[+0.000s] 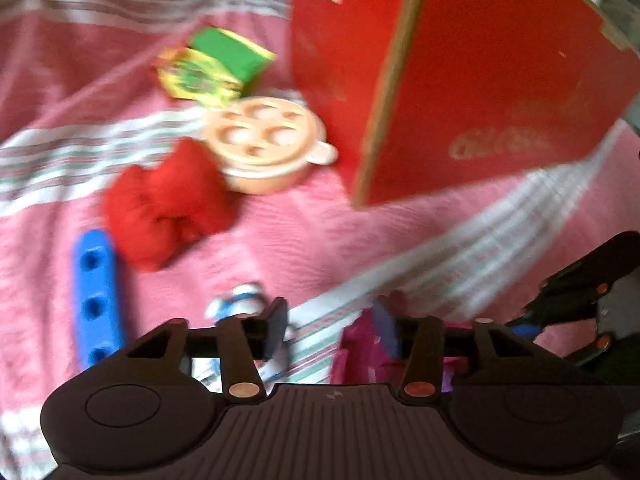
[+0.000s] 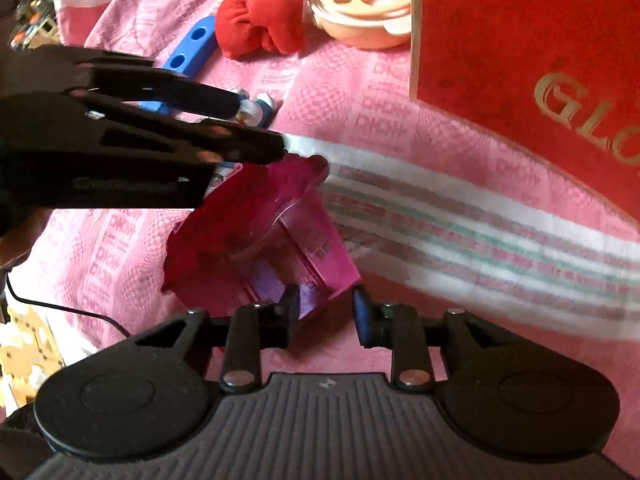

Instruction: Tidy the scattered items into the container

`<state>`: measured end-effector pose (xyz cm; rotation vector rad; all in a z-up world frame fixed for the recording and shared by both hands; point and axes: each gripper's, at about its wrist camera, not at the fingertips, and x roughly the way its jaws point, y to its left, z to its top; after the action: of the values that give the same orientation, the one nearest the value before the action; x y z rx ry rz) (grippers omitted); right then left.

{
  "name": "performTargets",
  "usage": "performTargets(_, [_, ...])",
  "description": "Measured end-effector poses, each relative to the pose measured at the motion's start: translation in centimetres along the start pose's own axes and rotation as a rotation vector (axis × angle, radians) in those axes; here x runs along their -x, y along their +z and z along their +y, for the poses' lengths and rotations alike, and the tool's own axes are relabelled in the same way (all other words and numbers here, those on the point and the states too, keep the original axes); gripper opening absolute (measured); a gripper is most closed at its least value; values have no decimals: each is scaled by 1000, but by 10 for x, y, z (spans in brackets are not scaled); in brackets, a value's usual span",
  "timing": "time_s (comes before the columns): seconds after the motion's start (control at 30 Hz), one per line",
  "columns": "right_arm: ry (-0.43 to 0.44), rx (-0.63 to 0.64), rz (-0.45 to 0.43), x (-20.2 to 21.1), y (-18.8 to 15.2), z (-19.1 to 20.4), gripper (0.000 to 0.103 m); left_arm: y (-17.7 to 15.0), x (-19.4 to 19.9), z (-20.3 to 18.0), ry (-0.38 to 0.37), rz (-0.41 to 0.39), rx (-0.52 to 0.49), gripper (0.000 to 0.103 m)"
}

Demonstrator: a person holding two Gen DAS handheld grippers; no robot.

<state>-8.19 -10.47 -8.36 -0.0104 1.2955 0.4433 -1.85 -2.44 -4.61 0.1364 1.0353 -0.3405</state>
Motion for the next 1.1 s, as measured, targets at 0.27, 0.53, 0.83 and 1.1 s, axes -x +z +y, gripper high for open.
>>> performTargets(0.27, [23, 104, -69, 15, 10, -8, 39, -32, 42, 5, 58, 4, 173, 71])
performTargets(0.53, [34, 163, -75, -6, 25, -15, 37, -72, 41, -21, 48, 89, 273, 72])
performTargets(0.83, [91, 150, -65, -5, 1, -13, 17, -82, 12, -21, 88, 126, 302, 23])
performTargets(1.1, [98, 128, -33, 1, -18, -15, 17, -68, -7, -19, 93, 116, 268, 25])
